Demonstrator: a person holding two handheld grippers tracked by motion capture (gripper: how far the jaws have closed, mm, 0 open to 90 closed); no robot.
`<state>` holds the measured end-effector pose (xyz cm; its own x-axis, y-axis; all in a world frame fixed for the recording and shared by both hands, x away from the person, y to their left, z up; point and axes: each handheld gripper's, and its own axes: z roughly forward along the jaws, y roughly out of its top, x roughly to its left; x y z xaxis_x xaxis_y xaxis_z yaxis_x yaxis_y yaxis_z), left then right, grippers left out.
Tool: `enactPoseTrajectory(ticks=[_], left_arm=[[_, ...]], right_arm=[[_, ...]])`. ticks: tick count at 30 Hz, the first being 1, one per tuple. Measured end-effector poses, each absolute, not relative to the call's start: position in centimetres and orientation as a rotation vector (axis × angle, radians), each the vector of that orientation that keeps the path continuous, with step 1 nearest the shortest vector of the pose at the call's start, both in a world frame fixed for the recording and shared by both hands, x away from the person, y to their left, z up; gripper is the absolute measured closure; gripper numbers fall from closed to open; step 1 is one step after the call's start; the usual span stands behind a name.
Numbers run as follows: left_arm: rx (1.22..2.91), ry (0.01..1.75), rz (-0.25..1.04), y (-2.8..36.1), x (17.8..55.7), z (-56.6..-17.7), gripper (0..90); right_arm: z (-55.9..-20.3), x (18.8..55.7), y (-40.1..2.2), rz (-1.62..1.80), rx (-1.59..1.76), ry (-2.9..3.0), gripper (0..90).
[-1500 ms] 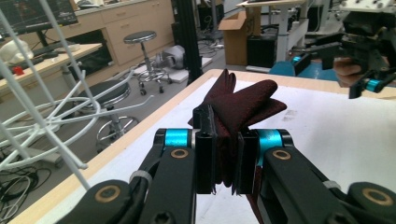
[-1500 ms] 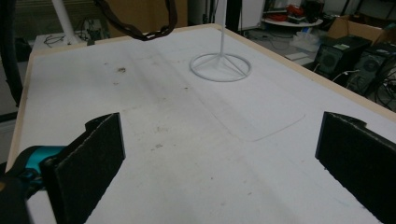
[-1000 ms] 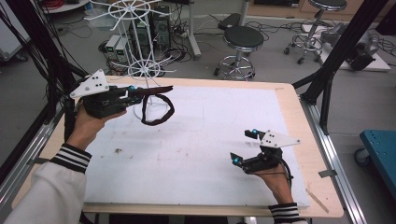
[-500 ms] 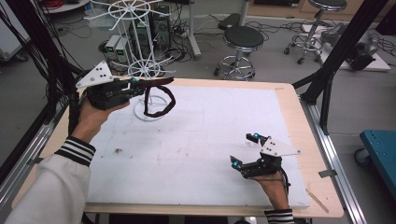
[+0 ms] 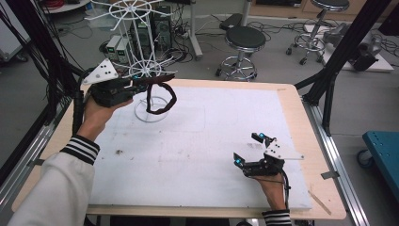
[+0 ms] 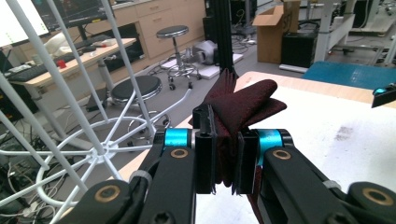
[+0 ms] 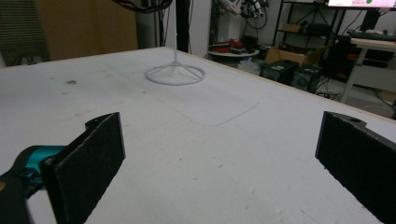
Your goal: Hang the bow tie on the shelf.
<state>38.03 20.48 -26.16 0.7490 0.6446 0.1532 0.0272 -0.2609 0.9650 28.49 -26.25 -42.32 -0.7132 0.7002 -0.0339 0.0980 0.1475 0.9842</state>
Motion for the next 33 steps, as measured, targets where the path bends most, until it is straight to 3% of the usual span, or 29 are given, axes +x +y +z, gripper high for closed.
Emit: enactPoseTrajectory(ticks=[33], left_arm=[[1.789, 0.648, 0.739, 20.4, 39.0, -26.7, 82.1]], right_arm=[[-44.8, 28.8, -25.7, 1.610, 0.789, 1.880, 0.7]])
